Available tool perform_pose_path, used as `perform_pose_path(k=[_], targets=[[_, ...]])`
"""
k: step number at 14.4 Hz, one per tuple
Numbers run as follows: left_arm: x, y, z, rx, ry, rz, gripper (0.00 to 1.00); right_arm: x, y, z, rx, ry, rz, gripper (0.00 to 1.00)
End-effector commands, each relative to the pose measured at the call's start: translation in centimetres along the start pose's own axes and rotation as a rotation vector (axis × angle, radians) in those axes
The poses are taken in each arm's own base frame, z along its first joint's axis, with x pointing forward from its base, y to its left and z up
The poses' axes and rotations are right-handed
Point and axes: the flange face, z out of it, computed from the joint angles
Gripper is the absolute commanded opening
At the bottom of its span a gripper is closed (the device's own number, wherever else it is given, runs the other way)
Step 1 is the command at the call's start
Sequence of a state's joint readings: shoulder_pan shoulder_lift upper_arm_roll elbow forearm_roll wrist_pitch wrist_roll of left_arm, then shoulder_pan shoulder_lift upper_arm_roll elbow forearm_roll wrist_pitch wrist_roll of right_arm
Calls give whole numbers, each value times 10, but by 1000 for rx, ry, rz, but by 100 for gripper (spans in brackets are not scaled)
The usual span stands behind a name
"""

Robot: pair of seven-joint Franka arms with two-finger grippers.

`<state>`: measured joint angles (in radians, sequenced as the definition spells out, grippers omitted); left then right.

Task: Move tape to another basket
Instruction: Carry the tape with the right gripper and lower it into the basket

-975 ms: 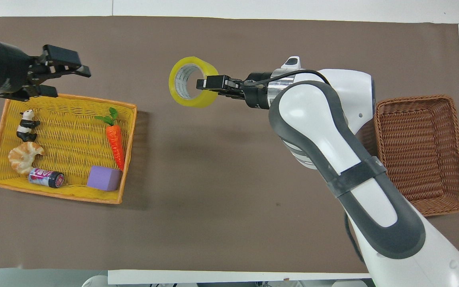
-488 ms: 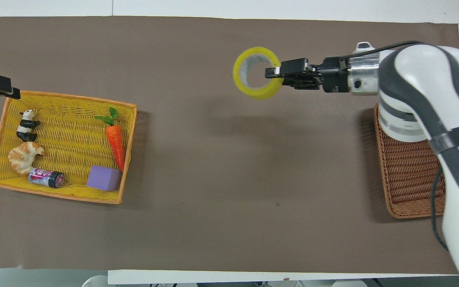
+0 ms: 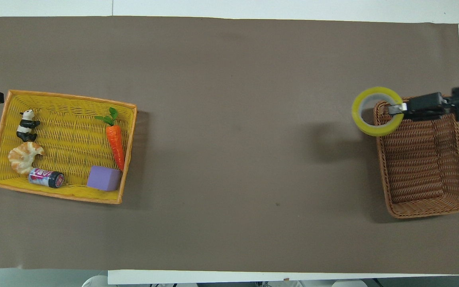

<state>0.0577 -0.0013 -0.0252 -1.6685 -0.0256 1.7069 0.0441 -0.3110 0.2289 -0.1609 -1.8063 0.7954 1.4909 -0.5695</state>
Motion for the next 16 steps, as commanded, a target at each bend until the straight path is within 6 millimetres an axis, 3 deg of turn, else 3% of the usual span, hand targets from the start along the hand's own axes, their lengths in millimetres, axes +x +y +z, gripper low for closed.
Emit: perform_pose_path(k=[1, 5, 9, 11, 16], targets=[[-9, -20, -3, 17, -6, 3, 100, -41, 43, -46, -91, -19, -78, 0], [-9, -22, -3, 17, -7, 18, 100, -79, 95, -65, -126, -35, -26, 0], [-10, -32, -4, 18, -8, -3, 100, -75, 115, -42, -101, -59, -69, 0], [-12, -28, -2, 16, -21, 3, 100, -66, 109, -24, -95, -82, -92, 0], [-14, -25, -4, 16, -28, 7, 100, -76, 128, -1, -109, -85, -127, 0]])
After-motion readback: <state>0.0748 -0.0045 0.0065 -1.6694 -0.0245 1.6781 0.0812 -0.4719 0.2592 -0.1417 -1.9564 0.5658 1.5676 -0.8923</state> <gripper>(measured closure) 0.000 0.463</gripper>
